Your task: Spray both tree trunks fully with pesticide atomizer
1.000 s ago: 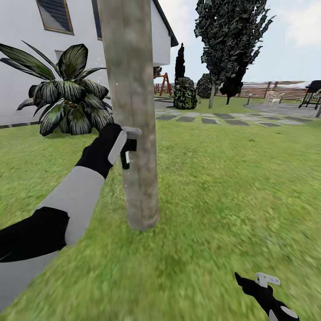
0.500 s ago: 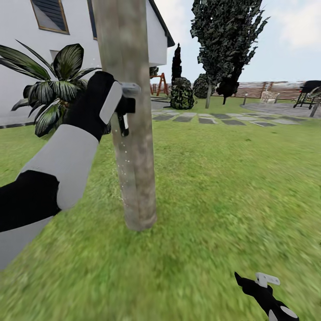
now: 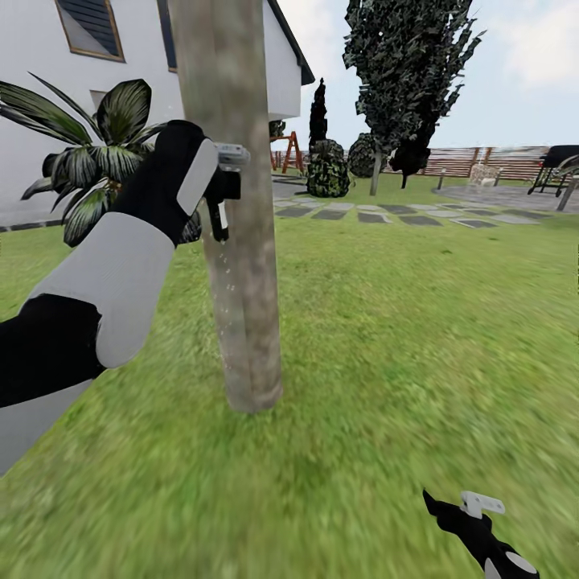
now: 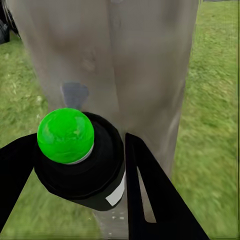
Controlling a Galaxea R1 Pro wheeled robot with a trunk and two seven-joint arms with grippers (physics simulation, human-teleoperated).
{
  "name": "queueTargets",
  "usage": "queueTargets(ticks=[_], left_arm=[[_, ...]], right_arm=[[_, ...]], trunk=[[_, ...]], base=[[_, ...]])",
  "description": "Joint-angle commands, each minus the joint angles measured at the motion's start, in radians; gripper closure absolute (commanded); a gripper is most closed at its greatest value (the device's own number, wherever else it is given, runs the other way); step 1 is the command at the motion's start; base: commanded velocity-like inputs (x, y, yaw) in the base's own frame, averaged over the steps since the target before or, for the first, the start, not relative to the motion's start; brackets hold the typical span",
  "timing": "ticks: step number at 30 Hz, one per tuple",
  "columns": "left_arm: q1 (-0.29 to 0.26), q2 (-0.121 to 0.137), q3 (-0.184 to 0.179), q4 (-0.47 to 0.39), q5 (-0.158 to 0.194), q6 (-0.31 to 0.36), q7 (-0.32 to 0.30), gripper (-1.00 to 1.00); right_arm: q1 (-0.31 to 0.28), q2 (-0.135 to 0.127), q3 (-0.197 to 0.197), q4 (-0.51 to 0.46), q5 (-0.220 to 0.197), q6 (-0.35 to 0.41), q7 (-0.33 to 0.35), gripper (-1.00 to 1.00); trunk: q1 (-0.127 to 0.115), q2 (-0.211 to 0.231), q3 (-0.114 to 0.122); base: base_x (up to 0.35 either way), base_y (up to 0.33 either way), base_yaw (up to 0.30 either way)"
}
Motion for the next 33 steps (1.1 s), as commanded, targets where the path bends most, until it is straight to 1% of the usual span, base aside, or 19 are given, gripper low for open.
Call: queueTargets(ticks=[1,6,7,9,12,13,16,18,19,20,21,22,23,26,27,30,31,32,33], left_arm=[[0.000,0.000,0.000,0.000,-0.002,0.000,0.000,1.00],[0.001,0.001,-0.001,0.002,-0.002,-0.001,0.000,1.00],[0.001,0.000,-0.002,0.016,-0.002,-0.001,-0.001,1.00],[0.003,0.000,-0.003,0.084,-0.002,-0.003,-0.002,1.00],[0.006,-0.001,-0.003,0.224,-0.001,-0.021,-0.006,1.00],[0.008,-0.001,-0.002,0.268,-0.001,-0.046,-0.007,1.00],[0.010,-0.002,-0.002,0.447,-0.001,-0.185,-0.008,1.00],[0.011,-0.002,-0.002,0.551,0.000,-0.274,-0.010,1.00],[0.012,-0.002,-0.002,0.582,0.000,-0.308,-0.010,1.00],[0.018,-0.002,-0.002,0.594,0.001,-0.324,-0.011,1.00],[0.043,-0.003,-0.003,0.604,0.000,-0.340,-0.011,1.00],[0.085,-0.003,-0.003,0.610,0.000,-0.354,-0.012,1.00],[0.114,-0.003,-0.003,0.612,-0.001,-0.372,-0.012,1.00],[0.177,-0.002,-0.002,0.613,-0.001,-0.424,-0.012,1.00],[0.225,-0.002,-0.002,0.613,-0.001,-0.444,-0.013,1.00],[0.273,-0.002,-0.002,0.614,-0.001,-0.458,-0.014,1.00],[0.295,-0.002,-0.002,0.614,-0.001,-0.477,-0.014,1.00],[0.330,-0.002,-0.002,0.614,-0.001,-0.510,-0.015,1.00],[0.349,-0.002,-0.002,0.614,-0.001,-0.520,-0.015,1.00]], right_arm=[[0.000,0.000,0.000,0.000,0.000,0.000,0.000,-1.00],[0.000,0.000,0.002,0.000,0.000,0.000,0.000,-1.00],[0.000,0.000,0.002,0.000,0.000,0.000,0.000,-1.00],[0.000,0.000,0.002,0.001,0.000,0.000,0.000,-1.00],[0.000,0.000,0.004,0.001,0.000,0.000,0.000,-1.00],[0.000,0.000,0.004,0.002,0.000,0.000,0.000,-1.00],[0.001,0.000,0.004,0.002,0.000,0.000,0.000,-1.00],[0.000,0.000,0.004,0.002,0.001,0.000,0.000,-1.00],[0.000,0.000,0.004,0.002,0.001,0.000,0.000,-1.00],[0.000,0.000,0.004,0.002,0.001,0.000,0.000,-1.00],[0.000,0.000,0.004,0.002,0.001,0.000,0.000,-1.00],[0.000,0.000,0.004,0.002,0.002,0.000,0.000,-1.00],[0.000,0.000,0.004,0.002,0.002,0.000,0.000,-1.00],[0.000,0.000,0.004,0.002,0.002,0.001,0.000,-1.00],[0.000,0.000,0.004,0.002,0.002,0.000,0.000,-1.00],[0.000,0.000,0.004,0.002,0.002,0.000,0.000,-1.00],[0.000,0.000,0.004,0.002,0.002,0.000,0.000,-1.00],[0.000,0.000,0.004,0.002,0.002,0.000,0.000,-1.00],[0.000,0.000,0.004,0.002,0.002,0.000,0.000,-1.00]], trunk=[[0.000,0.000,0.000],[0.000,0.000,0.000],[0.000,0.000,0.000],[0.000,0.000,0.000],[0.000,0.000,0.000],[0.000,0.000,0.000],[0.000,0.000,0.000],[0.000,0.000,0.000],[0.000,0.000,0.000],[0.000,0.000,0.000],[0.000,0.000,0.000],[0.000,0.000,0.000],[0.000,0.000,0.000],[0.000,0.000,0.000],[0.000,0.000,0.000],[0.000,0.000,0.000],[0.000,0.000,0.000],[0.000,0.000,0.000],[0.000,0.000,0.000]], base=[[-0.244,0.000,0.000],[-0.042,0.000,0.000],[-0.004,0.000,0.000],[-0.001,0.000,0.000],[0.000,0.000,0.000],[0.000,0.000,0.000],[0.000,0.000,0.000],[0.000,0.000,0.000],[0.000,0.000,0.000],[0.000,0.000,0.000],[0.000,0.000,0.000],[0.000,0.000,0.000],[0.000,0.000,0.000],[0.000,0.000,0.000],[0.000,0.000,0.000],[0.000,0.000,0.000],[0.000,0.000,0.000],[0.000,0.000,0.000],[0.000,0.000,0.000]])
